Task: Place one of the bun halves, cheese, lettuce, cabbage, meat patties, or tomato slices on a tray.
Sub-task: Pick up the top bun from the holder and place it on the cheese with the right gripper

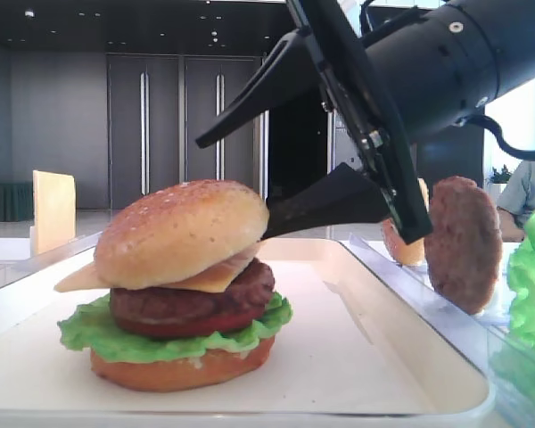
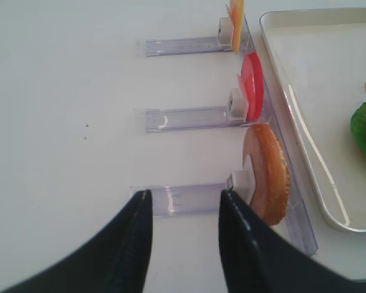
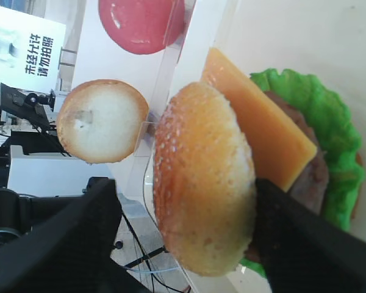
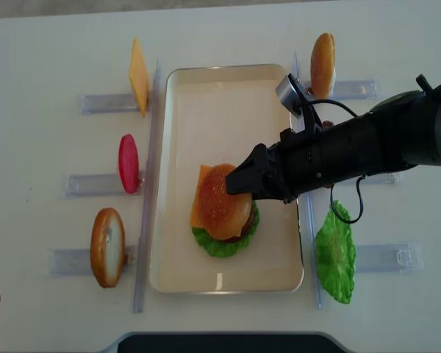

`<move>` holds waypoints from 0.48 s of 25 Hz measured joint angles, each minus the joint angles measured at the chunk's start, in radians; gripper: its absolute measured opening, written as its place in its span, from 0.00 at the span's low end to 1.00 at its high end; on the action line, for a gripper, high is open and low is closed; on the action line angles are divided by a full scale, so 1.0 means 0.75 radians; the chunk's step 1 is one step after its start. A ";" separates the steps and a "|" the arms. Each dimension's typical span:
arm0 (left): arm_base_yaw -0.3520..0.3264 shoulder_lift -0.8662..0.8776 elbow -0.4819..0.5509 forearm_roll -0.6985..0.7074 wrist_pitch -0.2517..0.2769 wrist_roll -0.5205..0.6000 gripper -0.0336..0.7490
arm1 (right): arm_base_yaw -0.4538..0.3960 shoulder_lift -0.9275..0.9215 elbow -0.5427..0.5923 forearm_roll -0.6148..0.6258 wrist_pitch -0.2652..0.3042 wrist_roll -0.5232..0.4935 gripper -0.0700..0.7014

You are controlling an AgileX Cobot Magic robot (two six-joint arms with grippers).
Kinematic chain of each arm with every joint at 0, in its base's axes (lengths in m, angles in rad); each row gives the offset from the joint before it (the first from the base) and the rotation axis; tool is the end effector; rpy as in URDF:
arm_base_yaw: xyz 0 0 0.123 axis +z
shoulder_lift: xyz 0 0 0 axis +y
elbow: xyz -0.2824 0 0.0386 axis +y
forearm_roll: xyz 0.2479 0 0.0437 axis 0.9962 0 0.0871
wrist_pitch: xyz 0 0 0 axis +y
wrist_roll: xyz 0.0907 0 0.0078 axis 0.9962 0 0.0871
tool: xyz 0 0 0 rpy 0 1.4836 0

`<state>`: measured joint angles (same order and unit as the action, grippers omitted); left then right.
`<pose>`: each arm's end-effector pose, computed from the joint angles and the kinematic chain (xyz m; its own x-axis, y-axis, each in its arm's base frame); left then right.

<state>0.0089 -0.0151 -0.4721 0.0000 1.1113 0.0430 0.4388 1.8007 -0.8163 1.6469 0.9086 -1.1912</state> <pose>-0.0062 -0.0001 0.2653 -0.5114 0.0384 -0.8585 0.0131 0.9992 0.0369 0.2544 0.1986 0.1666 -0.9345 -0.1097 -0.3385 -0.3515 0.4329 0.8301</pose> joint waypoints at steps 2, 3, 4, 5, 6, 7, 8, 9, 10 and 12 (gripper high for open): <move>0.000 0.000 0.000 0.000 0.000 0.000 0.40 | 0.000 -0.007 0.000 -0.005 -0.020 0.002 0.71; 0.000 0.000 0.000 0.000 0.000 0.000 0.40 | 0.000 -0.010 0.000 -0.008 -0.027 0.003 0.71; 0.000 0.000 0.000 0.000 0.000 0.000 0.40 | 0.000 -0.013 0.000 -0.011 -0.032 0.003 0.71; 0.000 0.000 0.000 0.000 0.000 0.000 0.40 | 0.000 -0.014 0.000 -0.018 -0.037 0.003 0.71; 0.000 0.000 0.000 0.000 0.000 0.000 0.40 | 0.000 -0.018 0.000 -0.027 -0.048 0.004 0.71; 0.000 0.000 0.000 0.000 0.000 0.000 0.40 | 0.000 -0.023 0.000 -0.034 -0.055 0.004 0.71; 0.000 0.000 0.000 0.000 0.000 0.000 0.40 | 0.000 -0.030 0.000 -0.043 -0.065 0.004 0.71; 0.000 0.000 0.000 0.000 0.000 0.000 0.40 | 0.000 -0.034 0.000 -0.044 -0.069 0.004 0.71; 0.000 0.000 0.000 0.000 0.000 0.000 0.40 | 0.000 -0.042 0.000 -0.044 -0.076 0.004 0.71; 0.000 0.000 0.000 0.000 0.000 0.000 0.40 | 0.000 -0.052 0.000 -0.047 -0.091 0.004 0.71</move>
<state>0.0089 -0.0151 -0.4721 0.0000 1.1113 0.0430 0.4388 1.7620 -0.8163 1.6114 0.8404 -1.1882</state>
